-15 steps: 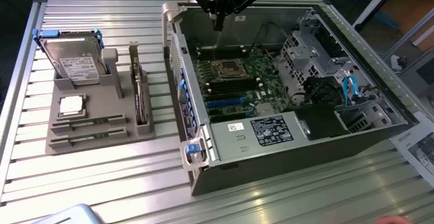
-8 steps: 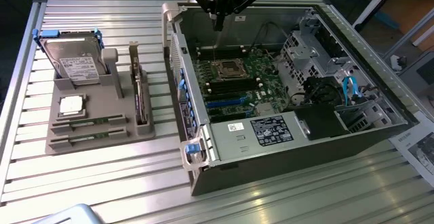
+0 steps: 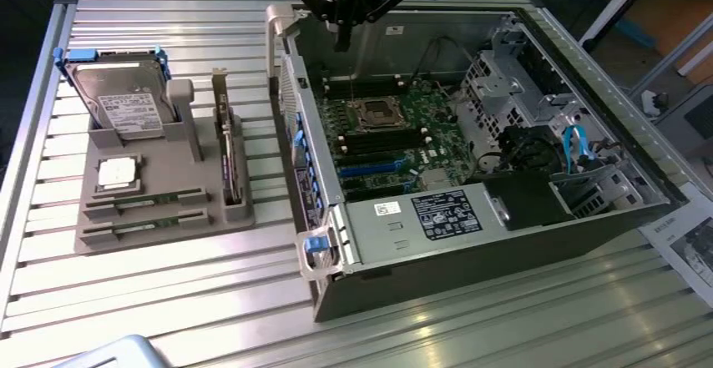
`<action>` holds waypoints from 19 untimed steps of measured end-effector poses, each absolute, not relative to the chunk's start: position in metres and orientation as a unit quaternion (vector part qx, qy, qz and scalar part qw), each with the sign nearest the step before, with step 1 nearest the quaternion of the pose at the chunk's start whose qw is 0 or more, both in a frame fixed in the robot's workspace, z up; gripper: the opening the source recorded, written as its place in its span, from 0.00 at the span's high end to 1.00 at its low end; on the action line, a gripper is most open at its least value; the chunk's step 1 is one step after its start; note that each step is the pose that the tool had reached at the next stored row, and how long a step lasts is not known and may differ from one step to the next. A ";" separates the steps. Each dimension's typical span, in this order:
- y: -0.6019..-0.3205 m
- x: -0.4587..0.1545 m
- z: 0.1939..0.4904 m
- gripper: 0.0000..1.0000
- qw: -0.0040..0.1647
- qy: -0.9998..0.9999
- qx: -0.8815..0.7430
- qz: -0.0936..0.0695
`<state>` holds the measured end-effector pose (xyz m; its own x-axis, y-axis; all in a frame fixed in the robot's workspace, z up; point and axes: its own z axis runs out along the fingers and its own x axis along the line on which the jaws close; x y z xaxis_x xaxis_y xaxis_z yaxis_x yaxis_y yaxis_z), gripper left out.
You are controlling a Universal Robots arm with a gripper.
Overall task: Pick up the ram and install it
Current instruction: 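Reach for the ram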
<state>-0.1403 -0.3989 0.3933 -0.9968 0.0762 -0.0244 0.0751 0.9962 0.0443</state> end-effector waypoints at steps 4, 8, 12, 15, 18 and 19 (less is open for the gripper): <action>-0.399 -0.167 0.393 0.90 0.013 0.999 0.038 0.022; -0.399 -0.188 0.393 0.90 0.013 0.999 0.038 0.022; -0.399 -0.204 0.393 0.90 0.013 0.999 0.038 0.022; -0.399 -0.229 0.393 0.90 0.013 0.999 0.038 0.022; -0.399 -0.243 0.393 0.90 0.013 0.999 0.038 0.022; -0.399 -0.246 0.393 0.90 0.013 0.999 0.038 0.022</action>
